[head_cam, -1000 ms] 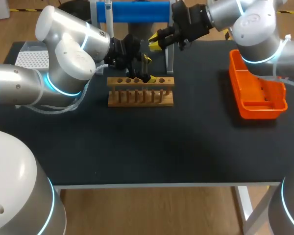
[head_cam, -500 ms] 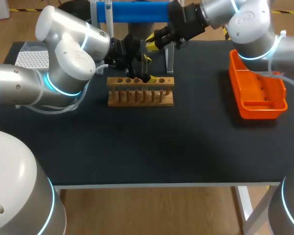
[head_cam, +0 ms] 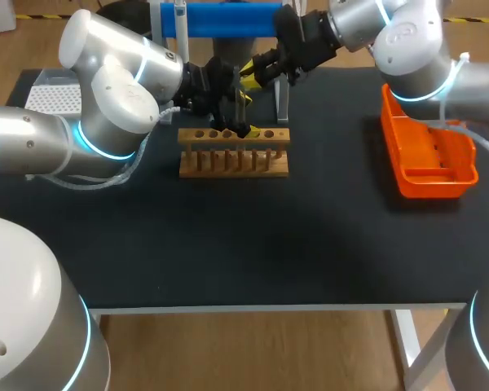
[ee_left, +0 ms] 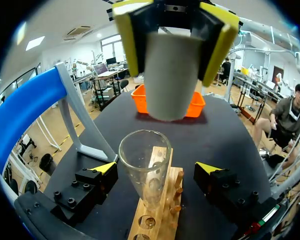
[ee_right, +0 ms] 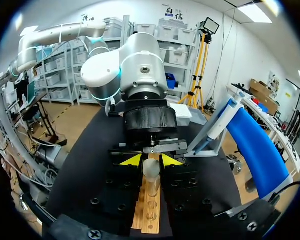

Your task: Invert the test tube, pick up the pipette, mount the tip to pipette, aspirate from beaker and dispense into the tube, eject the tip, return the pipette, and cap with the stopper.

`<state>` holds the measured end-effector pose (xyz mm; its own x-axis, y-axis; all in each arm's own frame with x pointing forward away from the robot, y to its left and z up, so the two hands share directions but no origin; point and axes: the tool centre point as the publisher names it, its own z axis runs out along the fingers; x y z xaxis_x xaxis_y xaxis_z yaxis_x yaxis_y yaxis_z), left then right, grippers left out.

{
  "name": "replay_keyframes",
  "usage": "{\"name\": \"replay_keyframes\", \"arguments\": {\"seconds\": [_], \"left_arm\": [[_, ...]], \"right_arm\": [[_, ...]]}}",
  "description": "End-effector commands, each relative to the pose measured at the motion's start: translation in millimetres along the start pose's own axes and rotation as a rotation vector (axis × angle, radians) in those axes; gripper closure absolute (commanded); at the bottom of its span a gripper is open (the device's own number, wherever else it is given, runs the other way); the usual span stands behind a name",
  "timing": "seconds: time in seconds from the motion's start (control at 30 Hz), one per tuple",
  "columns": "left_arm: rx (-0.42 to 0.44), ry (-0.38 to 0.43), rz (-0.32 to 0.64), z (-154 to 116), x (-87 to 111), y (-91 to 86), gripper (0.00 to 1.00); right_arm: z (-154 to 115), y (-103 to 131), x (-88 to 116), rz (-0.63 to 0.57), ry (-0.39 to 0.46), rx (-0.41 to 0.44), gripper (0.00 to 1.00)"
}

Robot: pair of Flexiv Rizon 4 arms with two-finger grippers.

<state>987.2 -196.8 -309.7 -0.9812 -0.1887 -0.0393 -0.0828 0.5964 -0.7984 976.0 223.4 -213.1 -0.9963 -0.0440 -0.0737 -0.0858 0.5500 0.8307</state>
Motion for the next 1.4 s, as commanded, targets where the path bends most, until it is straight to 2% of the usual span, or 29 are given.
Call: {"name": "replay_keyframes", "arguments": {"seconds": [0.03,0.73,1.4], "left_arm": [[-0.002,0.003,-0.001,-0.3,-0.5,-0.3,0.00],[-0.002,0.003,-0.001,-0.3,-0.5,-0.3,0.00],[-0.002,0.003,-0.001,-0.3,-0.5,-0.3,0.00]], "right_arm": [[3.8,-1.3,-2.9,0.001,0.006,0.003,1.00],[11.9,-9.4,-2.2,0.010,0.015,0.017,1.00],[9.9,-2.6,-3.6,-0.001,0.005,0.004,1.00]]}}
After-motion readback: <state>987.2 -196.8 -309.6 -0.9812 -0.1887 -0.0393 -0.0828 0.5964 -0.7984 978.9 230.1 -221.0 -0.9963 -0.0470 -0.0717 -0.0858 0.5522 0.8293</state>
